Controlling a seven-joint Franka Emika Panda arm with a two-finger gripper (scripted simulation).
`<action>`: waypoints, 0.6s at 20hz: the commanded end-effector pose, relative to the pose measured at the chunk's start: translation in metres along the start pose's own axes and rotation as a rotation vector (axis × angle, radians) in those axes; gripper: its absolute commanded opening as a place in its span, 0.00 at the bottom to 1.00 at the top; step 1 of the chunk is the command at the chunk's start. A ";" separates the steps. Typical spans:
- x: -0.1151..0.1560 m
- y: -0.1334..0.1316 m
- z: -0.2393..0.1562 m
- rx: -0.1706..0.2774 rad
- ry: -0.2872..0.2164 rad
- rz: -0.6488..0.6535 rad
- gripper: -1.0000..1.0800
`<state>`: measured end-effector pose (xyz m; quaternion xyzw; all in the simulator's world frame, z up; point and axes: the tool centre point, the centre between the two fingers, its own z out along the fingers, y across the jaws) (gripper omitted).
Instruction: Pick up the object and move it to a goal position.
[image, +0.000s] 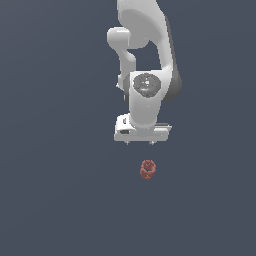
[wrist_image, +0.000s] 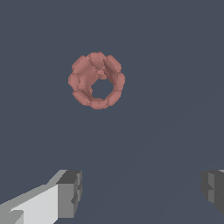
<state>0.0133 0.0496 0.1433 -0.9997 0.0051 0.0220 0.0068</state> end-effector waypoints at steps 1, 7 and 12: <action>0.010 -0.004 0.002 -0.001 0.005 0.035 0.96; 0.040 -0.016 0.010 -0.004 0.020 0.148 0.96; 0.061 -0.027 0.016 -0.005 0.033 0.230 0.96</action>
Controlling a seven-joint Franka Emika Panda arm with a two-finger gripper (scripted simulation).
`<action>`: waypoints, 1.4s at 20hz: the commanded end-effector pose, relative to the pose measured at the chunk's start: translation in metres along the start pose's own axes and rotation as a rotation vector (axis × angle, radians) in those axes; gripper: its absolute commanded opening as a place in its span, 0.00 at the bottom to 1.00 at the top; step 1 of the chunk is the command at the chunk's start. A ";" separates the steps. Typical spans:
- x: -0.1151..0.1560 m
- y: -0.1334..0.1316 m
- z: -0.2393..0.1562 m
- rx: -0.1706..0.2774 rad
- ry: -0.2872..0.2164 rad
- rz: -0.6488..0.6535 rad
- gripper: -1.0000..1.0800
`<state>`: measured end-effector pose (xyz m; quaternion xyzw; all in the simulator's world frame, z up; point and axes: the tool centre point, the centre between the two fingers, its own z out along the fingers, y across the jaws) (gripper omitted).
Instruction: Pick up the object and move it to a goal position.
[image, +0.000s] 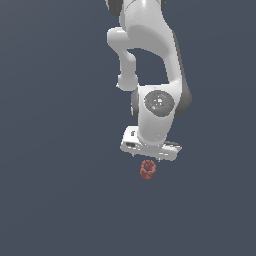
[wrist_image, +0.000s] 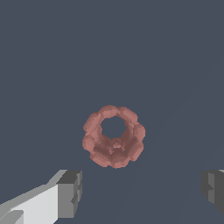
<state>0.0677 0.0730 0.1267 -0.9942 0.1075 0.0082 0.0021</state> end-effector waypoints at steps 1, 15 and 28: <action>0.008 -0.006 0.003 -0.001 0.006 0.038 0.96; 0.021 -0.018 0.011 -0.002 0.016 0.102 0.96; 0.021 -0.018 0.061 -0.002 0.017 0.106 0.96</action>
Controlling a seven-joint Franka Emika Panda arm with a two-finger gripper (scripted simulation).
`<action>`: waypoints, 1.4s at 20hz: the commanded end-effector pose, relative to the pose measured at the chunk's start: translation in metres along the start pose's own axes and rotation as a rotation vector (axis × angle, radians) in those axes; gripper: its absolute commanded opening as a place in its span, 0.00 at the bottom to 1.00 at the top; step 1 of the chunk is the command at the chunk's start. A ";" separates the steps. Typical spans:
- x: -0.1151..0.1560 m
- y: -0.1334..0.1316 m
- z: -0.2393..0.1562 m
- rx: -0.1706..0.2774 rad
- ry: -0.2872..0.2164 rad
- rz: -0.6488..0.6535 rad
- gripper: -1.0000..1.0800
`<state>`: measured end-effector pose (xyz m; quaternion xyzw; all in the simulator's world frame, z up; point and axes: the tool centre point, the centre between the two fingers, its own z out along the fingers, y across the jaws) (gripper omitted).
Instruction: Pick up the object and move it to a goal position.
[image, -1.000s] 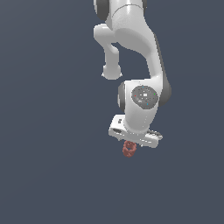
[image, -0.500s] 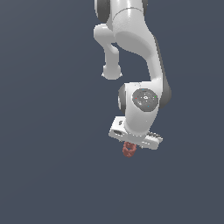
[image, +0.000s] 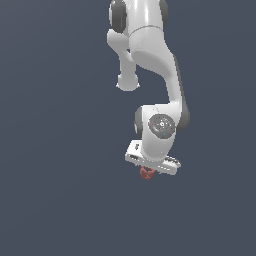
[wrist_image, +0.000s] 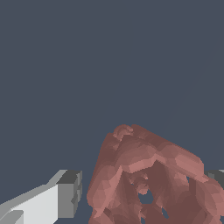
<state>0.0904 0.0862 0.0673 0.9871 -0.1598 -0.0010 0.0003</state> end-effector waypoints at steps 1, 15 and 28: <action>0.001 0.000 0.003 0.001 0.002 0.000 0.96; 0.002 -0.001 0.001 0.001 0.002 0.000 0.00; -0.017 0.007 -0.002 0.001 0.002 0.000 0.00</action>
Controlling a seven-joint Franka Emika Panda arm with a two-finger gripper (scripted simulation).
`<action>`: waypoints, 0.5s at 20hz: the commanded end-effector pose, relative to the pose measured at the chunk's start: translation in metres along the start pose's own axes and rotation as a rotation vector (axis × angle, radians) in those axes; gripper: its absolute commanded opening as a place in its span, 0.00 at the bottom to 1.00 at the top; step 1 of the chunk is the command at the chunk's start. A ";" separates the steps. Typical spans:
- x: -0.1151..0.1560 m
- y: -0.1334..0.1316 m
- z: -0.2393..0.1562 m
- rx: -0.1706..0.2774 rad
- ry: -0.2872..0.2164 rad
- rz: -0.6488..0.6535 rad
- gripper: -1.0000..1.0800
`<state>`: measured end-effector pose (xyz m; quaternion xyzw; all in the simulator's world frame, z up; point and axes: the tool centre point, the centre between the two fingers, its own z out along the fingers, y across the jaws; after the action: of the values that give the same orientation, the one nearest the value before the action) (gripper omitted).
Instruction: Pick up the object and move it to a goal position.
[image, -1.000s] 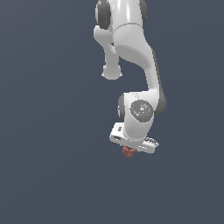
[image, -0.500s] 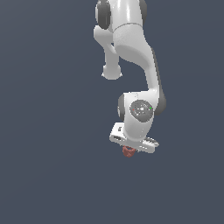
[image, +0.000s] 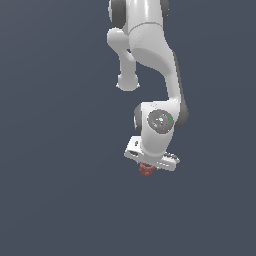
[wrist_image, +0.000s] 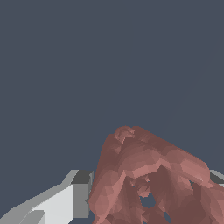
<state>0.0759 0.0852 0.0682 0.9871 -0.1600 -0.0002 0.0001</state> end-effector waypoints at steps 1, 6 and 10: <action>-0.007 0.003 -0.001 0.000 0.000 0.000 0.00; -0.028 0.011 -0.003 0.000 0.000 0.000 0.00; -0.049 0.020 -0.006 0.000 0.000 0.000 0.00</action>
<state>0.0320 0.0822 0.0729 0.9871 -0.1600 -0.0002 0.0001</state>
